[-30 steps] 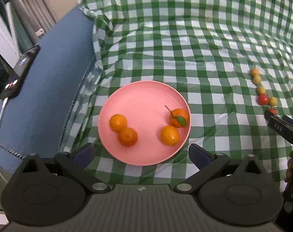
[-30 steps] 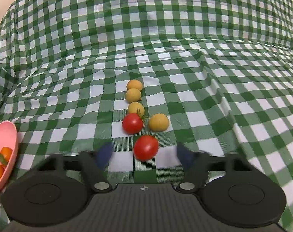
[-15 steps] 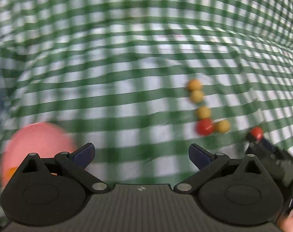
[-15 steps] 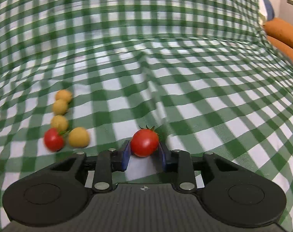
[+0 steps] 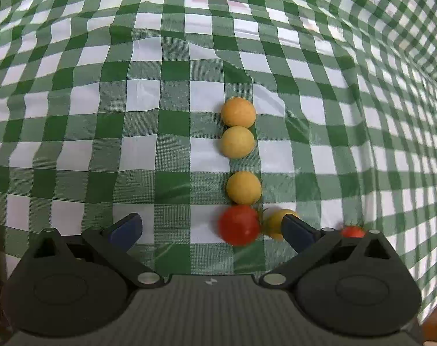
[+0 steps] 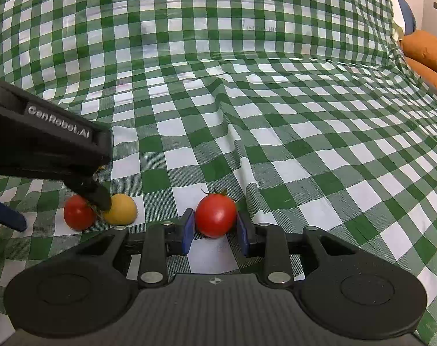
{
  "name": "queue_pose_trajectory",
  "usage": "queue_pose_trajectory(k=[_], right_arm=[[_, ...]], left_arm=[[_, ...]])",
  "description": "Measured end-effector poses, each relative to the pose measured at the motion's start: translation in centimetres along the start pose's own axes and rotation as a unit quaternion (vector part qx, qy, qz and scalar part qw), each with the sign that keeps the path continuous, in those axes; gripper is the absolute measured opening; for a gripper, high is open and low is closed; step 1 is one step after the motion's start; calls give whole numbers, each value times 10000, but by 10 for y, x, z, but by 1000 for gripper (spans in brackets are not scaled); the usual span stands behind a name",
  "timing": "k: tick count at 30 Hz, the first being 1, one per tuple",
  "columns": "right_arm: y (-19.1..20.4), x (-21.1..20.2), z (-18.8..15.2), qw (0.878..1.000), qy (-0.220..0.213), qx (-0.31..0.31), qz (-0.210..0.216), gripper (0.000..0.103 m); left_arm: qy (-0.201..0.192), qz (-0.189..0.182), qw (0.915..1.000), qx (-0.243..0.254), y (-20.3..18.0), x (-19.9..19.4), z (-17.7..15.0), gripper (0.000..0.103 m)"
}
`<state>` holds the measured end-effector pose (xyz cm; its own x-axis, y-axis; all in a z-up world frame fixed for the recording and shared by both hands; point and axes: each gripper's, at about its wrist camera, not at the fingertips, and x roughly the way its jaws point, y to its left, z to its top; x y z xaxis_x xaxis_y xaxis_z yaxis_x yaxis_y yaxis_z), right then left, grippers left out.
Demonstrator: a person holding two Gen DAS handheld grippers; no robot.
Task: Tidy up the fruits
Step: 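Grasp a red cherry tomato with the right gripper while the left gripper grasps another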
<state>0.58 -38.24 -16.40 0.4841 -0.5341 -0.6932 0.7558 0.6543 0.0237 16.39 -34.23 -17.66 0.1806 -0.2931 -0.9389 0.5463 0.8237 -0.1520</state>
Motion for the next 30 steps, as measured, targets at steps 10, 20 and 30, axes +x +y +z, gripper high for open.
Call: queue_pose_trajectory(k=[10, 20, 30], right_arm=[[-5, 3, 6, 10000, -3, -20, 60, 32], [-5, 7, 8, 9998, -28, -128, 139, 37], [-12, 3, 13, 9996, -227, -25, 162, 31]], left_arm=[[-3, -54, 9994, -330, 26, -7, -2, 72], [-73, -23, 9994, -331, 17, -8, 3, 47], [-203, -196, 9992, -280, 35, -30, -16, 35]])
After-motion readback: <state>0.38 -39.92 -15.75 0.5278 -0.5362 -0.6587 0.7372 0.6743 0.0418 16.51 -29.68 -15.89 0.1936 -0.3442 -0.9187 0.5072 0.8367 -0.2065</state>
